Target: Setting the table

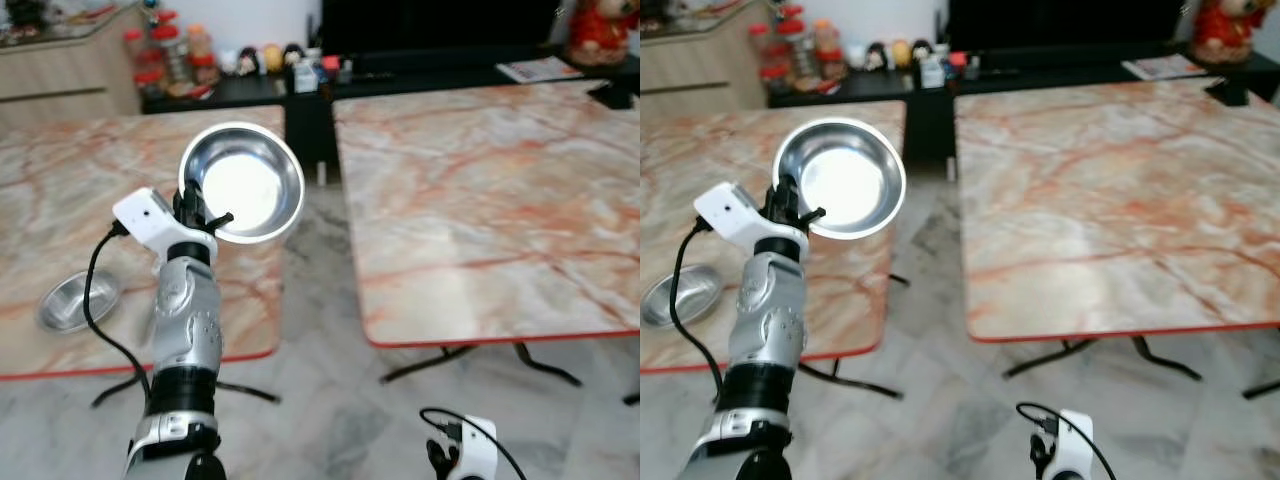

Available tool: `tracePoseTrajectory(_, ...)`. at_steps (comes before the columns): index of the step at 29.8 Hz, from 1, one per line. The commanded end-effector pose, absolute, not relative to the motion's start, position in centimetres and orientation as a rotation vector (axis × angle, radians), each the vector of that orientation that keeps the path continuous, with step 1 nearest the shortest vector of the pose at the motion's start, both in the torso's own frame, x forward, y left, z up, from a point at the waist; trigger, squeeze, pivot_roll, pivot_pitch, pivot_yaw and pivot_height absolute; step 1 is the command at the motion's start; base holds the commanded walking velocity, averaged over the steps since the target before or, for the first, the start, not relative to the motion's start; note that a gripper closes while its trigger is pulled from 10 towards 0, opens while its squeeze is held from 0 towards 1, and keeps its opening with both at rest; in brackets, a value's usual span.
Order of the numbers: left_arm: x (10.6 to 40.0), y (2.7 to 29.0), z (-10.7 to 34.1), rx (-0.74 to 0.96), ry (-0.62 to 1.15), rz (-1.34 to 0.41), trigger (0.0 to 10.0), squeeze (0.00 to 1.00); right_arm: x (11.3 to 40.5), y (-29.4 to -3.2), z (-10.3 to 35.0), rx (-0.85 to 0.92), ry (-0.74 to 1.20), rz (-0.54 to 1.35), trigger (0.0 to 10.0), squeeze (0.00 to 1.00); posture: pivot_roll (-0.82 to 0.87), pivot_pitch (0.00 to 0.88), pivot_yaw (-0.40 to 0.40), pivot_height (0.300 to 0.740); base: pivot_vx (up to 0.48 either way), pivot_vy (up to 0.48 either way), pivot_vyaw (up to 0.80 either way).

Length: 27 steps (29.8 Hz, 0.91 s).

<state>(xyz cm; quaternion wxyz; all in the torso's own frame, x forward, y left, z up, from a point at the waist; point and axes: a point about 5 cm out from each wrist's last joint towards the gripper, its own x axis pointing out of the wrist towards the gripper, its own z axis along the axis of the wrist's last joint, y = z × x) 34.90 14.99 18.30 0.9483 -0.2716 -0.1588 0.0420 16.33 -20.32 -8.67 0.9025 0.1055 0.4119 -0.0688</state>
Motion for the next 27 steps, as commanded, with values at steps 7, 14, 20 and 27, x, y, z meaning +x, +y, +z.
tracePoseTrajectory(7,34.88,15.97,19.66,-0.548,-0.378,0.087,10.0,0.0,16.79,-19.89,-8.59,0.23,0.853,-0.146,10.0,0.0,-0.16,0.0,0.043,0.74,0.0,-0.452,-0.33)
tracePoseTrajectory(14,34.98,15.91,19.81,-0.549,-0.378,0.083,10.0,0.0,16.93,-19.97,-8.47,0.23,0.836,-0.149,10.0,0.0,-0.16,0.0,0.044,0.74,0.0,-0.458,0.0)
tracePoseTrajectory(20,35.01,15.91,19.84,-0.548,-0.377,0.08,10.0,0.0,16.89,-19.95,-8.51,0.228,0.84,-0.15,10.0,0.0,-0.16,0.0,0.047,0.74,0.0,-0.457,0.0)
tracePoseTrajectory(27,34.95,15.84,19.74,-0.541,-0.372,0.076,10.0,0.0,16.81,-19.93,-8.54,0.232,0.839,-0.154,10.0,0.0,-0.17,0.0,0.052,0.74,0.072,-0.425,0.0)
